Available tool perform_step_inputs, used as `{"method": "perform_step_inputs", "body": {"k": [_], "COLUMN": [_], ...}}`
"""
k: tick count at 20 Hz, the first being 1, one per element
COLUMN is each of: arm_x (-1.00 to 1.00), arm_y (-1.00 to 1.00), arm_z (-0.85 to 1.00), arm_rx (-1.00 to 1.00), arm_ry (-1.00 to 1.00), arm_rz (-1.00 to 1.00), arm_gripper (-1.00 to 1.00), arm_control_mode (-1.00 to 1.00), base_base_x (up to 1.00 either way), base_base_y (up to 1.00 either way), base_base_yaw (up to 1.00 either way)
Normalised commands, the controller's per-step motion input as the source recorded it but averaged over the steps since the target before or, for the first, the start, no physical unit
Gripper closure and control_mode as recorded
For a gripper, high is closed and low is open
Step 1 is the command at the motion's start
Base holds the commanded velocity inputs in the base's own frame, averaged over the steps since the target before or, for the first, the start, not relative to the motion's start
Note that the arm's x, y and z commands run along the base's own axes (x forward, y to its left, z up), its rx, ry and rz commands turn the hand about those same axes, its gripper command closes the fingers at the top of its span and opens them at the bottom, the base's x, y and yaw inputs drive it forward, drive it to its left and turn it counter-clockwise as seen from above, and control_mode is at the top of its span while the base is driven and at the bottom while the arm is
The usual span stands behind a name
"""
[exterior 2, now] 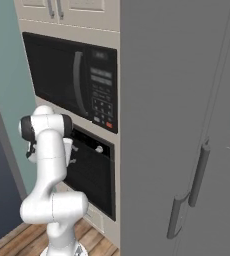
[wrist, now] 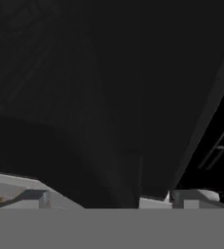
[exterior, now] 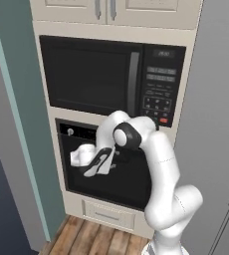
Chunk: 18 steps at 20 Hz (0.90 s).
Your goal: Take the baked cake out of the oven and place it on the plate for cooling. Then close the oven door.
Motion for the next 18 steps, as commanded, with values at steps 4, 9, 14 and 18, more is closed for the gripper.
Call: {"method": "perform_step_inputs", "body": {"k": [4, 9, 14, 18], "arm_x": [0.32, 0.42, 0.23, 0.42], "arm_y": [-0.39, -0.49, -0.63, -0.63], "arm_z": [0.00, 0.07, 0.16, 0.03], "arm_rx": [0.00, 0.03, 0.07, 0.03], "arm_ry": [-0.21, -0.03, 0.00, 0.00], "arm_rz": [0.02, 0.08, 0.17, 0.17], "arm_gripper": [-1.00, -1.00, -1.00, 1.00], "arm_control_mode": [-1.00, -1.00, -1.00, -1.00], "base_base_x": [0.00, 0.00, 0.00, 0.00], "base_base_y": [0.00, 0.00, 0.00, 0.00], "base_base_yaw": [0.00, 0.00, 0.00, 0.00]}}
